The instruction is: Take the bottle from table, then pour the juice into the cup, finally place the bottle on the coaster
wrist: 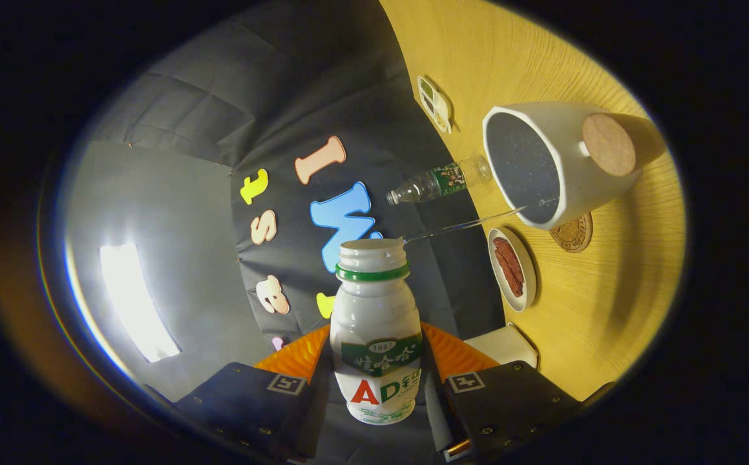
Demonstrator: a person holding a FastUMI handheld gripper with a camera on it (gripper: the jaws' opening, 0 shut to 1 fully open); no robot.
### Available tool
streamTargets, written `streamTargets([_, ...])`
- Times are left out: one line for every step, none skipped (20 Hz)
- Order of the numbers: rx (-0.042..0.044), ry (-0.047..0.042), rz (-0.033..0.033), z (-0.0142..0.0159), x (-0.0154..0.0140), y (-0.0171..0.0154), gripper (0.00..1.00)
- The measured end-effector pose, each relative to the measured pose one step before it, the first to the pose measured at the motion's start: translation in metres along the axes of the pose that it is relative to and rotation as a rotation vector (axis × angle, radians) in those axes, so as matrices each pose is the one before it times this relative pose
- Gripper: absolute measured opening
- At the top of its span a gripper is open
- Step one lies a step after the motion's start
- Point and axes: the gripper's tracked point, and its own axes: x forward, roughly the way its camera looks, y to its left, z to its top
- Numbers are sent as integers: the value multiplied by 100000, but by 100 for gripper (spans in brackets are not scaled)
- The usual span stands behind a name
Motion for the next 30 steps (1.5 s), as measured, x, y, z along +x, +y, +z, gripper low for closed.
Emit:
streamTargets([415, -191, -48, 28, 12, 10, 65])
streamTargets([368, -288, -28, 100, -40, 118, 65])
streamTargets([264, -202, 64, 46, -24, 48, 65])
streamTargets([410, -216, 33, 76, -28, 119, 65])
streamTargets([567, -49, 273, 72, -7, 102, 65])
streamTargets([611, -132, 381, -42, -69, 321, 65])
streamTargets([497, -79, 139, -21, -32, 139, 65])
streamTargets([292, -12, 48, -54, 25, 91, 65])
streamTargets([343, -107, 46, 37, 5, 87, 65])
streamTargets([539, -115, 126, 69, -6, 178, 65])
streamTargets([684, -174, 91, 52, 17, 34, 65])
streamTargets([733, -211, 35, 98, 116, 136, 65])
streamTargets([832, -405, 222, 62, -21, 118, 65])
streamTargets([938, -271, 39, 70, -87, 224, 65])
streamTargets([657, -357, 71, 110, 0, 5, 65])
streamTargets([731, -398, 5, 79, 15, 100, 65])
streamTargets([612, -285, 150, 76, -55, 99, 65])
streamTargets([479, -220, 218, 58, 5, 235, 65])
streamTargets([398, -57, 70, 16, 22, 48, 65])
streamTargets([428, -138, 43, 5, 8, 64, 65])
streamTargets([579, -353, 85, 105, -61, 3, 65])
streamTargets([703, -333, 2, 188, 24, 140, 65])
streamTargets([750, -437, 160, 104, -26, 87, 65])
streamTargets([808, -423, 172, 121, 105, 103, 65])
streamTargets([716, -319, 49, 79, -32, 13, 65])
streamTargets([574, -270, -56, 45, -64, 36, 65])
streamTargets([483, -330, 24, 117, -2, -15, 65])
streamTargets([500, -255, 16, 103, 16, 182, 65])
streamTargets([551, -265, -16, 86, -60, 13, 65])
streamTargets([557, -312, 183, 122, -81, 98, 65])
